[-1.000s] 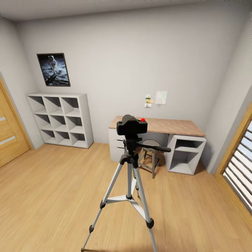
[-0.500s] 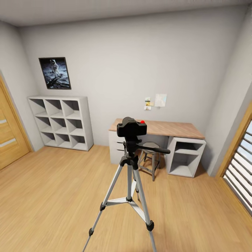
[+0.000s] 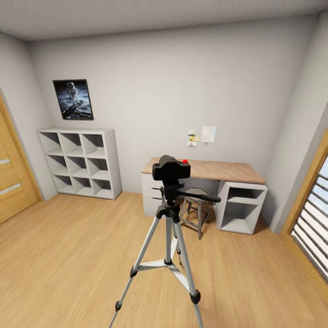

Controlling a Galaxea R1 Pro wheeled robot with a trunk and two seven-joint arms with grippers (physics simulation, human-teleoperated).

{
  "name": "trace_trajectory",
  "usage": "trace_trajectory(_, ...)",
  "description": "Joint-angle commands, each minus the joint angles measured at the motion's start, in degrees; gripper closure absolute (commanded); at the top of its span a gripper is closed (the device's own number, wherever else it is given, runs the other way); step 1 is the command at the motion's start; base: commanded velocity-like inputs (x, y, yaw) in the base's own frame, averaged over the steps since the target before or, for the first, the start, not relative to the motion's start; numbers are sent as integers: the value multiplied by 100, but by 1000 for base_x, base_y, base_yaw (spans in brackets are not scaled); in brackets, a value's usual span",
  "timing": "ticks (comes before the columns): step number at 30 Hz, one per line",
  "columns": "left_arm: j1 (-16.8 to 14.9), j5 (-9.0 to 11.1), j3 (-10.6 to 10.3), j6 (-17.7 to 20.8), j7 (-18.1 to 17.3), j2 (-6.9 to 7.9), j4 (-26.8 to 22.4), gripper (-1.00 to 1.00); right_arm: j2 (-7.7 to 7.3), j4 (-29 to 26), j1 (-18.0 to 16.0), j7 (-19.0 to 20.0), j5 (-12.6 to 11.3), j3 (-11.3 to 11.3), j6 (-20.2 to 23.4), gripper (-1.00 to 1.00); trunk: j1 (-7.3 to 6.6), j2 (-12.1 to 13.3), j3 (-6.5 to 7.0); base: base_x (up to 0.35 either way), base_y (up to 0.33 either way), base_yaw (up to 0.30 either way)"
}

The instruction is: Attach the digital camera to the camera tripod in the bedroom.

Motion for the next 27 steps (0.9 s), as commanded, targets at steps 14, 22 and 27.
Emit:
trace_trajectory(14,-3,42,-48,-7,22,0,-4,-100,-5,16,-6,35,-61,47,8,-100,2,-3,129,0,0,0)
trace_trajectory(22,-1,42,-48,-7,22,0,-4,-100,-9,16,-6,23,-63,47,-1,-100,2,-3,203,0,0,0)
trace_trajectory(27,1,42,-48,-7,22,0,-4,-100,-9,16,-6,23,-65,47,-6,-100,2,-3,249,0,0,0)
